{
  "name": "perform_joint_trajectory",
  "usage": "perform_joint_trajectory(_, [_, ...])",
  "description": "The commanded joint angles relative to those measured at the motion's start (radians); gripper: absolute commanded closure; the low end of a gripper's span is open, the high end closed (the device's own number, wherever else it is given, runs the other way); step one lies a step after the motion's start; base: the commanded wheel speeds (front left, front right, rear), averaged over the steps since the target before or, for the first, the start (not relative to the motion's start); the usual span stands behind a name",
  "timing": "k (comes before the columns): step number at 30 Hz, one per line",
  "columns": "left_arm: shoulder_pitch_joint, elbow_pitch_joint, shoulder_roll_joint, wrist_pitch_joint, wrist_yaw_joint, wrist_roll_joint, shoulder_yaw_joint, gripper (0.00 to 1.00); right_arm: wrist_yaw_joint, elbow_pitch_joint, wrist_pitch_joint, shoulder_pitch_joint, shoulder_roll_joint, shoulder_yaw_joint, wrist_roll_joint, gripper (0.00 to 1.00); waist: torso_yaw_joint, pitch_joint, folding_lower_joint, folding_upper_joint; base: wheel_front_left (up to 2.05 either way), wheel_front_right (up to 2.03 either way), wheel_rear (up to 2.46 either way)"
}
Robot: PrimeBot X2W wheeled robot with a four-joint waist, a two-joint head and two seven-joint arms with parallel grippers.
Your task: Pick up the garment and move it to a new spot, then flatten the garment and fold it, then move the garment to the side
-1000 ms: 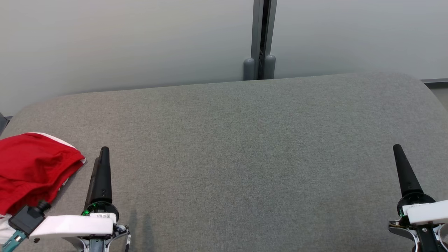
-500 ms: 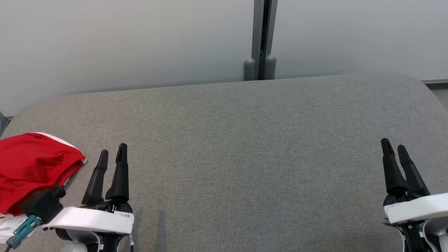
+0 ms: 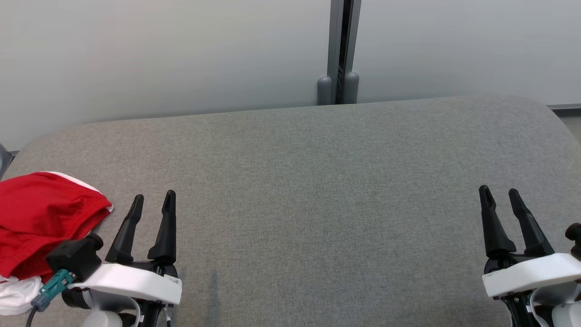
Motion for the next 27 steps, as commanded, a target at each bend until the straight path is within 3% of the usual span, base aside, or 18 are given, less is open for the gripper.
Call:
perform_joint_trajectory(1, [-0.031, -0.004, 0.011, -0.001, 0.007, 0.03, 0.0, 0.0, 0.001, -0.003, -0.011, -0.022, -0.007, 0.002, -0.029, 0.0, 0.0, 0.0, 0.0, 0.0, 0.0, 0.0, 0.0])
perform_joint_trajectory(14, [-0.034, 0.032, 0.027, -0.012, 0.042, 0.164, -0.01, 0.0, 0.001, 0.033, -0.043, -0.029, 0.005, 0.002, -0.194, 0.0, 0.001, 0.002, 0.0, 0.0, 0.0, 0.0, 0.0])
perform_joint_trajectory(27, [-0.045, 0.056, 0.035, -0.013, 0.062, 0.253, -0.024, 0.0, 0.001, 0.066, -0.027, -0.031, 0.013, -0.002, -0.289, 0.0, 0.005, 0.002, 0.0, 0.0, 0.0, 0.0, 0.0])
